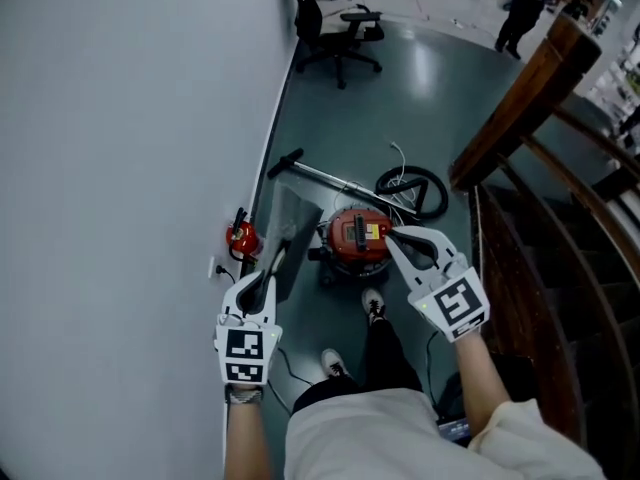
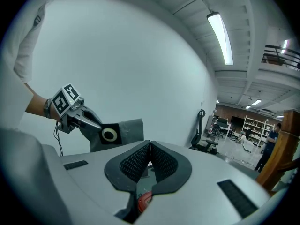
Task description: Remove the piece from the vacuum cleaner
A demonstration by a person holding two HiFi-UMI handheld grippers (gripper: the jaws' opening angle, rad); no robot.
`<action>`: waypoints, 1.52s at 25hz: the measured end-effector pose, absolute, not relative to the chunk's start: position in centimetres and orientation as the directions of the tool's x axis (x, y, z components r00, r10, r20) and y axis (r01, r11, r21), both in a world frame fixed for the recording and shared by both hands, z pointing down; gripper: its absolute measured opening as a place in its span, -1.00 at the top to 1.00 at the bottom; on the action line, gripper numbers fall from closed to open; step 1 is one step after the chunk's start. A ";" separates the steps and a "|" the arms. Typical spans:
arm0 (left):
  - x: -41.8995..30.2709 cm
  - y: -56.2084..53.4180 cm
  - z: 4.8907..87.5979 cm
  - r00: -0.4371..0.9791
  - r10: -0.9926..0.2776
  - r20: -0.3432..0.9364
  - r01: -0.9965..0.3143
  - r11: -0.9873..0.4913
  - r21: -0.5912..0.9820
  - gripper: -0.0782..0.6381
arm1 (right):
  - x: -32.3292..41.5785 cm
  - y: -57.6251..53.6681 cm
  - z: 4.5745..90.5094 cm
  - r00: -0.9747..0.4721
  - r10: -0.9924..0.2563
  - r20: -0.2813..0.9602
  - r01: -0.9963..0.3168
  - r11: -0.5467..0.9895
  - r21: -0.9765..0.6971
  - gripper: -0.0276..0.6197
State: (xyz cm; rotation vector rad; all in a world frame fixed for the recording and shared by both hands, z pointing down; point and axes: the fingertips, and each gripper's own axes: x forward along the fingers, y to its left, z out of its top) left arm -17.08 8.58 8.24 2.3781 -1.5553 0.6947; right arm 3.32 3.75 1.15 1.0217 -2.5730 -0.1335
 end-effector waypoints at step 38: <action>-12.8 13.4 -6.9 0.416 -0.865 0.282 -0.849 -0.480 -0.222 0.69 | 8.1 11.7 -9.0 -0.634 -0.747 0.201 -0.678 0.662 0.321 0.83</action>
